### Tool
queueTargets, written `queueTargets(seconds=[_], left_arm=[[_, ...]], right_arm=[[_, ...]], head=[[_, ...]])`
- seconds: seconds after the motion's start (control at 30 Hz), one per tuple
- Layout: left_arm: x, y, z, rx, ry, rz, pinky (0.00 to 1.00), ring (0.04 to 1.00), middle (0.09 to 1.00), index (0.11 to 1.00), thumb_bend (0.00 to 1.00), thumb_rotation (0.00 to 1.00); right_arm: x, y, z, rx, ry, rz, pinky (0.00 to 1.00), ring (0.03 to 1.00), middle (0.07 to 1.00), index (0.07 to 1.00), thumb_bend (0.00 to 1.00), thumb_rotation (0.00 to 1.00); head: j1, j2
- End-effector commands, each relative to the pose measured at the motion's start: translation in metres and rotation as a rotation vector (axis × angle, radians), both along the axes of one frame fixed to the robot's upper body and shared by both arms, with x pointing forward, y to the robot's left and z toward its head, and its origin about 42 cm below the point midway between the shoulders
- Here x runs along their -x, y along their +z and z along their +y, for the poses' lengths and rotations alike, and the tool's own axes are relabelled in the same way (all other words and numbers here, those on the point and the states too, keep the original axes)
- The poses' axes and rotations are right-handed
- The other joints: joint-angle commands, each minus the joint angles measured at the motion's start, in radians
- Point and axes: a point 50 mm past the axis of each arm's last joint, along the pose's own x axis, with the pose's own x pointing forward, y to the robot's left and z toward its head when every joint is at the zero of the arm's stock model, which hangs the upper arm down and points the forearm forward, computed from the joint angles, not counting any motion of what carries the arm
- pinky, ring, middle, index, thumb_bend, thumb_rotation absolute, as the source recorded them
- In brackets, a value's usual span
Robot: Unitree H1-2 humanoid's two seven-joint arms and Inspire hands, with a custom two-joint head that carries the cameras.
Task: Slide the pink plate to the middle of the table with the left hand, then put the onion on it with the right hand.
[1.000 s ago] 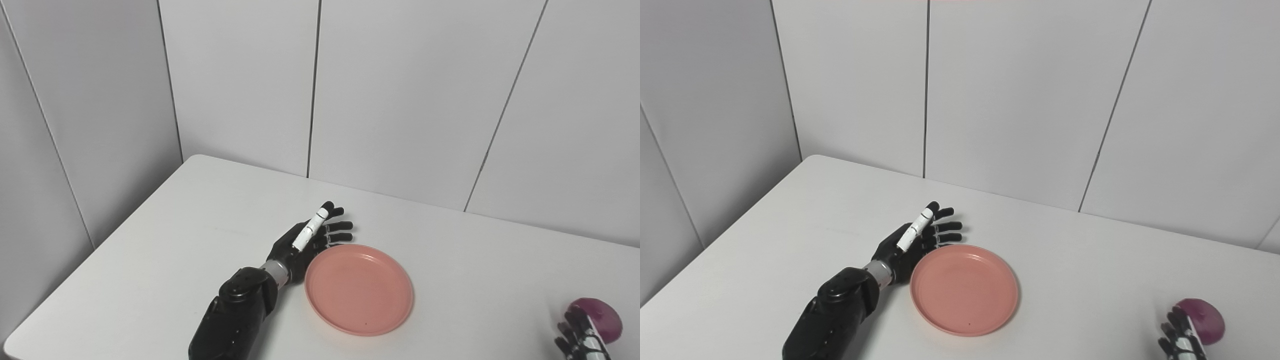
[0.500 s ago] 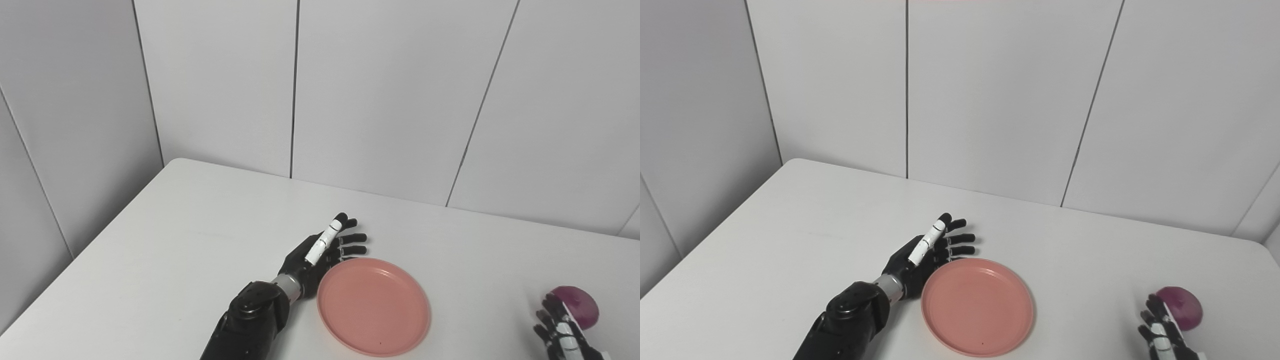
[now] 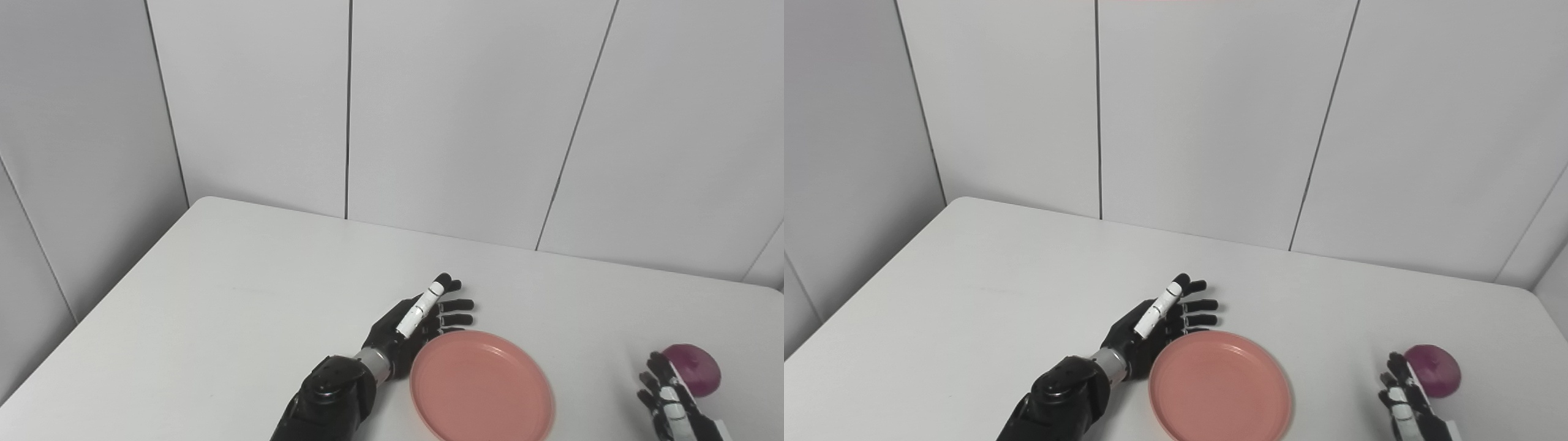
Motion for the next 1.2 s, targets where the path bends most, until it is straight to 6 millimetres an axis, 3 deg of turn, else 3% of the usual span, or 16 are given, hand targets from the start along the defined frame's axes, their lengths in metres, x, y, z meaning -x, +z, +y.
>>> queueTargets(seconds=[0.0,0.13,0.63,0.87,1.0,1.17], left_arm=[[0.008,-0.026,0.003,-0.033,0.014,0.1,0.77,0.776,0.795,0.881,0.69,0.79],[0.006,-0.028,0.008,-0.04,0.027,0.09,0.78,0.779,0.795,0.882,0.69,0.8],[0.006,-0.033,0.027,-0.054,0.075,0.059,0.77,0.782,0.81,0.899,0.67,0.81],[0.003,-0.031,0.04,-0.04,0.113,0.054,0.79,0.789,0.805,0.922,0.69,0.81],[0.002,-0.029,0.044,-0.038,0.114,0.049,0.8,0.797,0.805,0.928,0.68,0.81],[0.0,-0.031,0.045,-0.037,0.11,0.058,0.79,0.806,0.82,0.941,0.66,0.81]], right_arm=[[-0.001,-0.001,0.015,-0.018,0.037,-0.001,0.96,0.972,0.981,0.961,0.84,0.87],[0.0,-0.001,0.019,-0.013,0.04,-0.008,0.94,0.964,0.976,0.957,0.81,0.88],[0.007,0.005,0.027,0.02,0.045,-0.011,0.94,0.97,0.984,0.969,0.81,0.91],[0.008,0.004,0.031,0.026,0.052,-0.021,0.95,0.962,0.98,0.966,0.86,0.9],[0.007,0.006,0.036,0.054,0.038,-0.058,0.9,0.929,0.943,0.955,0.86,0.88],[0.007,0.032,0.041,0.106,0.058,-0.157,0.9,0.932,0.93,0.961,0.9,0.86]], head=[[0.0,0.001],[-0.041,0.012],[-0.062,0.028],[-0.131,0.036],[-0.153,0.037],[-0.19,0.028]])
